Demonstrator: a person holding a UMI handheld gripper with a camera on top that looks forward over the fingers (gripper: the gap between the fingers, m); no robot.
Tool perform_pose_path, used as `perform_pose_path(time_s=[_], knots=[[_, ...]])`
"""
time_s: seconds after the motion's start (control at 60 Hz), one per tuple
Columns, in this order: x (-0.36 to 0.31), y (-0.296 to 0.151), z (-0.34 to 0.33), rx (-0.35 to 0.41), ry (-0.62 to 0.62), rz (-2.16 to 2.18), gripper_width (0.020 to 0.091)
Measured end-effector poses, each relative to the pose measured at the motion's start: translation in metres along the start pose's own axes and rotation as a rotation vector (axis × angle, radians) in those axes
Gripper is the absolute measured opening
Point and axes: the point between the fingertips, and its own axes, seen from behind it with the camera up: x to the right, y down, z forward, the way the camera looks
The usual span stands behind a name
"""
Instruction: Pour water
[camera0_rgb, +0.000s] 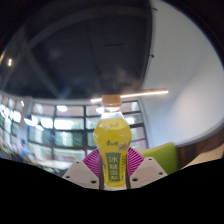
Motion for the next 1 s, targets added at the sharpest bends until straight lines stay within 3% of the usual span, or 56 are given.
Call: perform_pose_path(time_s=[0.083, 0.167, 0.25, 0.333, 0.383, 0.4, 0.45, 0.667, 0.817, 0.883, 0.933, 1.0], knots=[[0.078, 0.044, -0.002, -0.106, 0.111, -0.197, 0.0294], [0.147, 0.137, -0.010, -0.279, 0.182, -0.282, 0.0295], [0.192, 0.231, -0.036, -0.481, 0.204, -0.248, 0.0295], [0.205, 0.289, -0.053, -0.584, 0.197, -0.153, 0.0295], [0.200, 0.307, -0.040, -0.618, 0.191, -0.127, 0.0295], [0.200, 0.312, -0.038, -0.629, 0.191, -0.126, 0.0330], [0.204, 0.312, -0.036, -0.610, 0.189, -0.139, 0.0296], [0.206, 0.308, -0.038, -0.629, 0.207, -0.116, 0.0300], [0.209, 0.309, -0.041, -0.670, 0.231, -0.124, 0.0558], [0.211, 0.302, -0.051, -0.685, 0.260, -0.139, 0.0864], [0.209, 0.291, -0.059, -0.664, 0.269, -0.149, 0.0812], [0.196, 0.274, -0.073, -0.656, 0.260, -0.150, 0.0827]])
